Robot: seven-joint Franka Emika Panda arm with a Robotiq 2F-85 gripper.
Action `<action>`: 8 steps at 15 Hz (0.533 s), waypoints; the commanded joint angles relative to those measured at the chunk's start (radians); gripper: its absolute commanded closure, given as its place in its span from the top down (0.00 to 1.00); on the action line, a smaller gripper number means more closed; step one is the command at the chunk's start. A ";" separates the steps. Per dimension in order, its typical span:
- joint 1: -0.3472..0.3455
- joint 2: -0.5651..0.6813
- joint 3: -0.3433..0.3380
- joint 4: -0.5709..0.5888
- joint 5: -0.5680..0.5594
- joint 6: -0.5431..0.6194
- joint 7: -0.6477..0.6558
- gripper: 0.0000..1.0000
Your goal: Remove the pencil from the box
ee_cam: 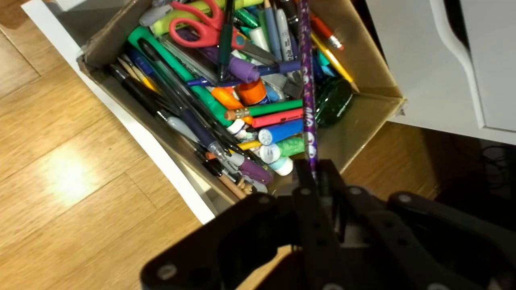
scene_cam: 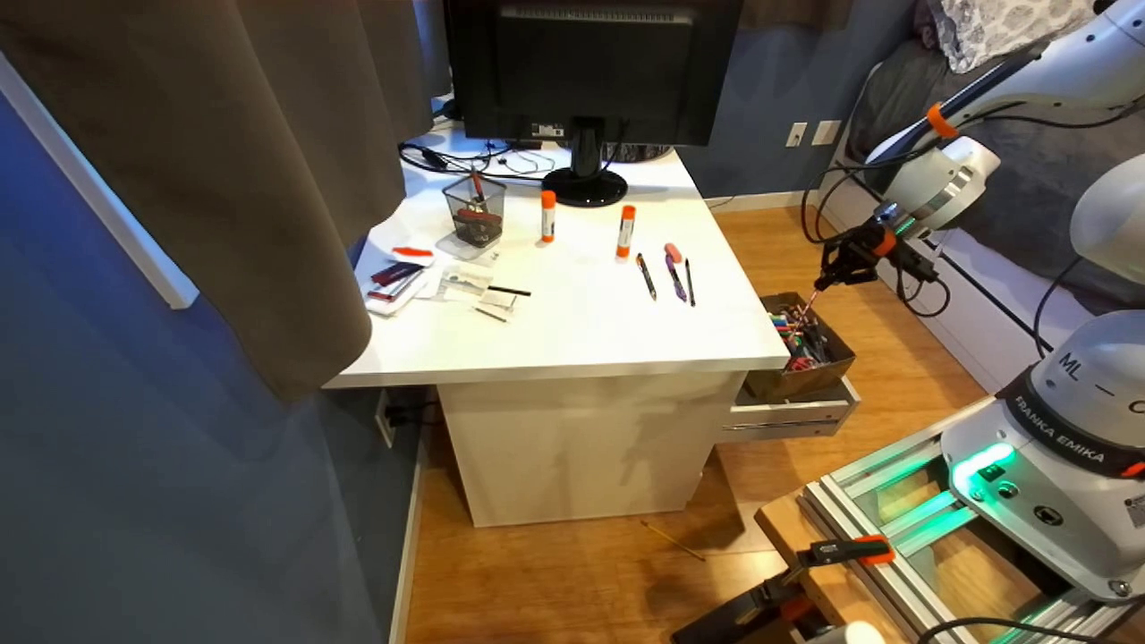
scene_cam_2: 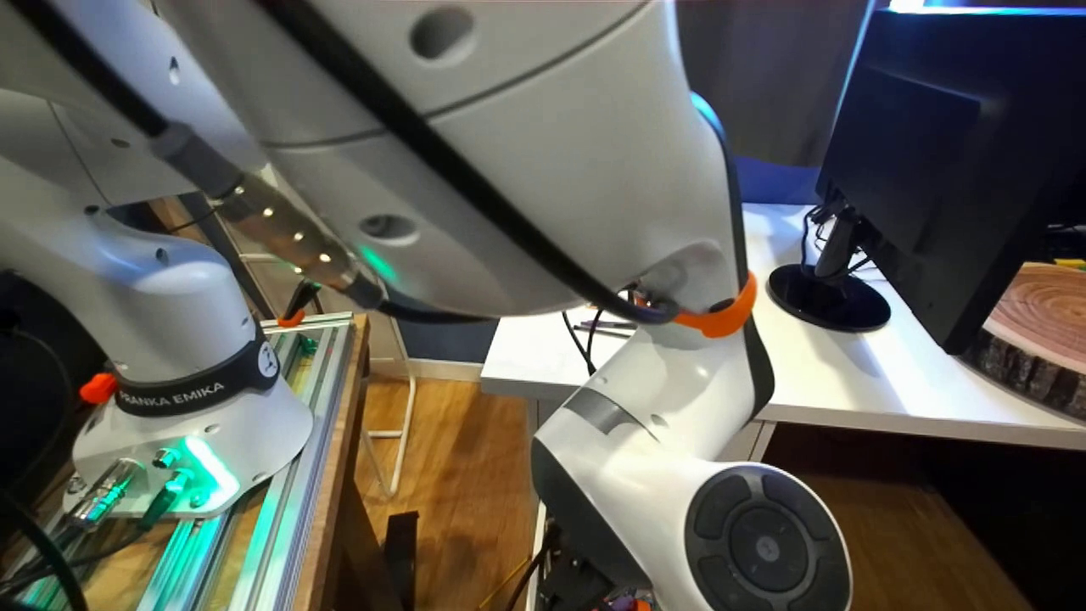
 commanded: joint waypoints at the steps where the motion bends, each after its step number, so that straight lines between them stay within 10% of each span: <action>1: -0.117 -0.012 0.100 -0.024 0.005 -0.063 -0.108 0.02; 8: -0.117 -0.003 0.096 0.001 0.015 -0.113 -0.145 0.10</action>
